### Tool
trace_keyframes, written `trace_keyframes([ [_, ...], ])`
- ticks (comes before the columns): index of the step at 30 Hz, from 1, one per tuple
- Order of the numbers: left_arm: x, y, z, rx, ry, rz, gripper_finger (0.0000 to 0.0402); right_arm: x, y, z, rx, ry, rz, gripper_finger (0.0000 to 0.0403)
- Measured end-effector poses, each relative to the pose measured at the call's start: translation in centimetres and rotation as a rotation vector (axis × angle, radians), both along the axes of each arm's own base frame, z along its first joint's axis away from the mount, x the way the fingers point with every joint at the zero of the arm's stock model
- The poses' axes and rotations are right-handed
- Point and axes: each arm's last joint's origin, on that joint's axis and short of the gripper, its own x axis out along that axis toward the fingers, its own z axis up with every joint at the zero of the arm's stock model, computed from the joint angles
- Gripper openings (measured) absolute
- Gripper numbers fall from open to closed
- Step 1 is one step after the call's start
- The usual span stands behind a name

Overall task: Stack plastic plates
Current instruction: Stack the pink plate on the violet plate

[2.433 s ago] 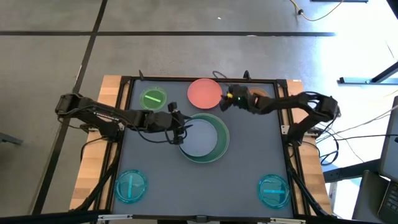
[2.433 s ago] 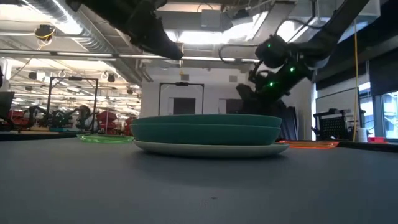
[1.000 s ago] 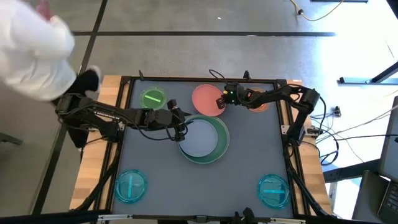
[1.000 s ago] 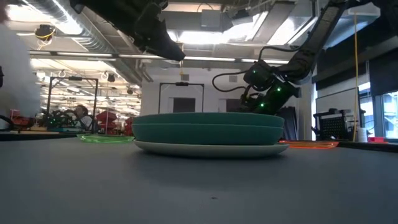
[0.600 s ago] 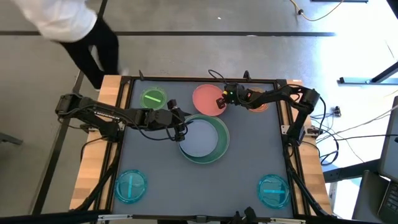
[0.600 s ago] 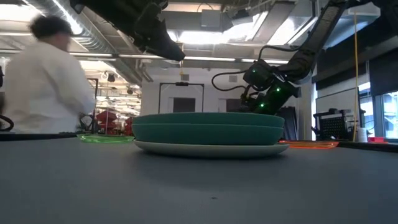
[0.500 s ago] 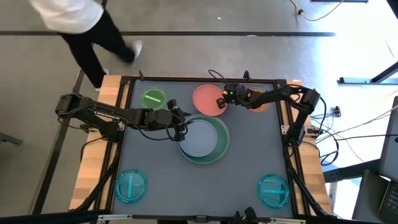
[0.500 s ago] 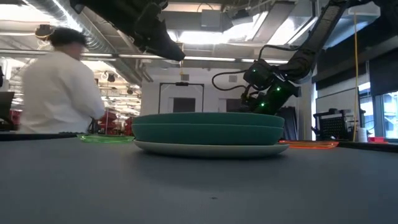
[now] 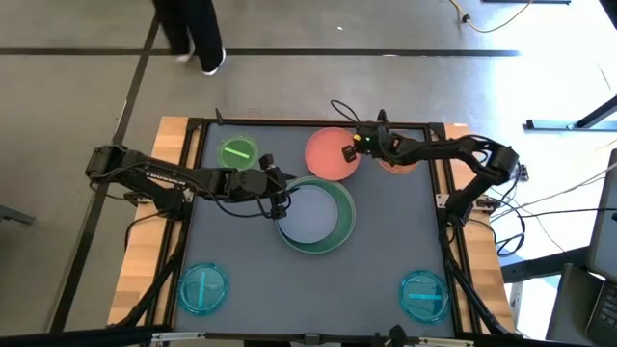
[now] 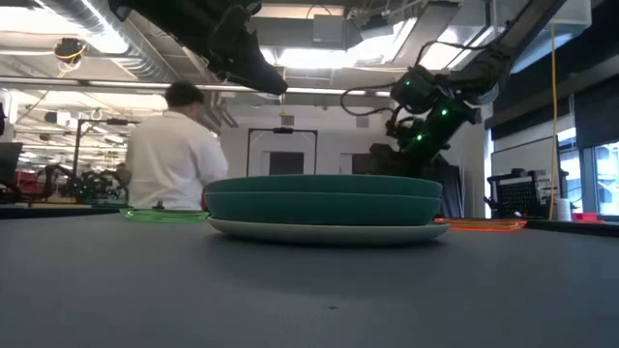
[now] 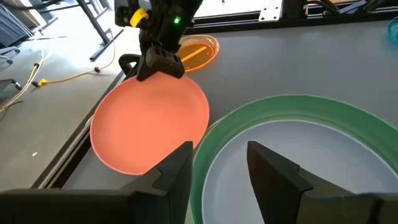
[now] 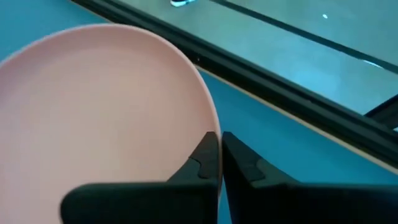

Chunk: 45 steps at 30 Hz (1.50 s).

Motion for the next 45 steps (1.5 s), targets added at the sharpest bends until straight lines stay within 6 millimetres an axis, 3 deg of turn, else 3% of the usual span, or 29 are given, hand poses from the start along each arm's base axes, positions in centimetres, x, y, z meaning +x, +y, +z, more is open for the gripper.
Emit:
trace_keyframes([
  [15,0.0,0.0,0.0,0.016,0.007,-0.008,0.0146,-2.6,3.2,4.5,-0.151,-0.104,-0.003,0.0002],
  [23,0.0,0.0,0.0,0.016,0.007,-0.007,0.0146,-3.1,4.3,5.6,-0.164,-0.127,0.022,0.0002],
  [32,0.0,0.1,0.1,0.047,0.012,0.004,0.0146,-1.7,8.0,7.6,-0.127,-0.311,0.325,0.0001],
  [40,0.0,0.1,0.3,0.08,-0.009,0.061,0.0146,0.4,10.9,6.7,-0.098,-0.348,0.511,0.0001],
  [45,0.0,-0.1,0.3,0.085,-0.013,0.063,0.0146,1.9,12.2,4.1,-0.052,-0.262,0.579,0.0001],
])
